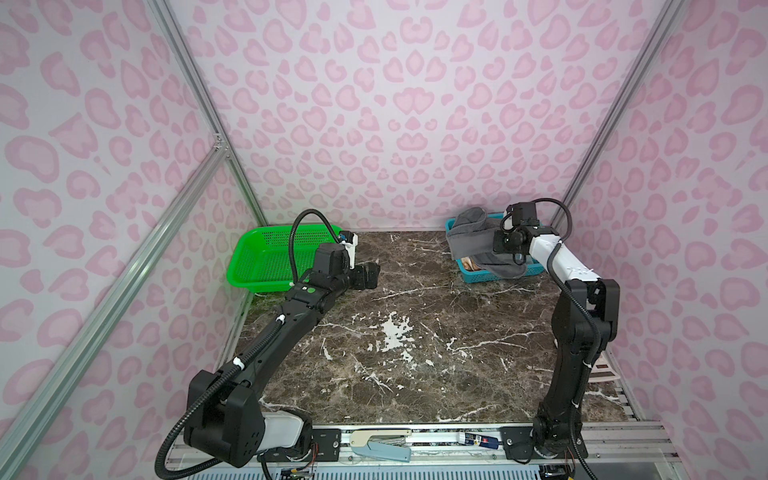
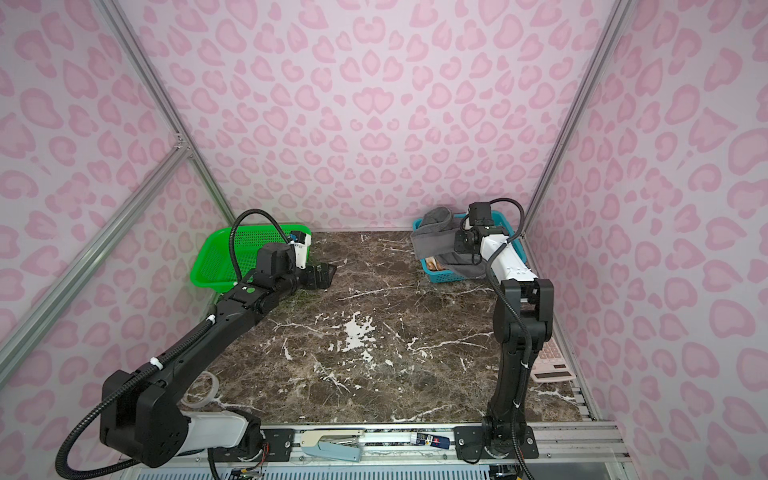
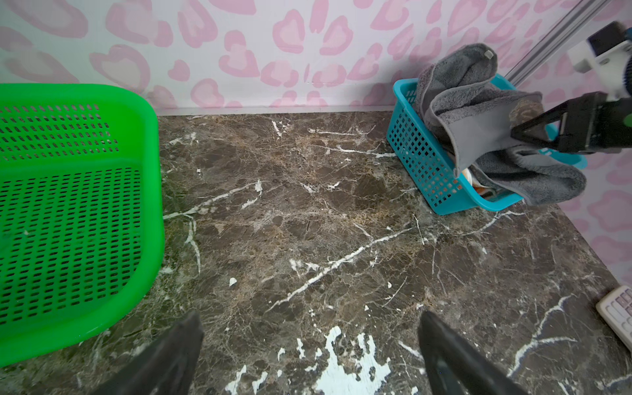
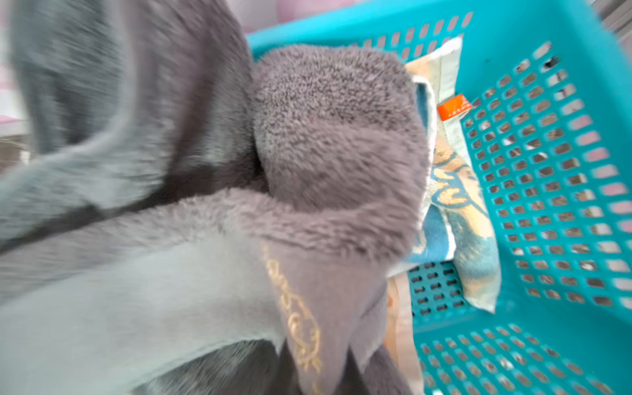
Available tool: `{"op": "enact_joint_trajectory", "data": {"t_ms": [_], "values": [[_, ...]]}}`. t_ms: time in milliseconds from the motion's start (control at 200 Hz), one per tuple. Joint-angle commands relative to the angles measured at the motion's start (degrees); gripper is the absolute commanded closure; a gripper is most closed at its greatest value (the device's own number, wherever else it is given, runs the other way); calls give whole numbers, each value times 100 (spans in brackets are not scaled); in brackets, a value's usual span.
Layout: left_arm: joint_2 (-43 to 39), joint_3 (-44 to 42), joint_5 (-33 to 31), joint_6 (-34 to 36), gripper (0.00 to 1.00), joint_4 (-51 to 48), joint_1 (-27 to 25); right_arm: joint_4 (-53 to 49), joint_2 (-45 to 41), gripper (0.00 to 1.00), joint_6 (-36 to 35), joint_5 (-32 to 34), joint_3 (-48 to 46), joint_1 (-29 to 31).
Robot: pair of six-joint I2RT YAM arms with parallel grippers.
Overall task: Fold and stack the towels
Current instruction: 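Reach the right gripper into the teal basket and grasp the grey towel, then lift the grey towel out with the right gripper while the left gripper moves toward it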
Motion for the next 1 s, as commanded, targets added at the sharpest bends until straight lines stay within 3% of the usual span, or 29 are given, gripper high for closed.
{"op": "enact_joint_trajectory", "data": {"t_ms": [0, 320, 645, 800, 995], "values": [[118, 189, 34, -39, 0, 22, -1, 369, -396, 100, -162, -90, -119, 6], [344, 829, 472, -85, 0, 75, 5, 473, -1805, 100, -862, -492, 63, 497], [139, 1302, 669, 22, 1, 37, 1, -116, -2309, 100, -1042, -1378, 1541, 1683], [106, 1195, 621, 28, 2, -33, 10, 300, -2385, 100, -492, -1804, 1133, 1870], [209, 926, 613, -101, 1, -221, 7, 1095, -2220, 100, 339, -2082, -209, 1921]]}}
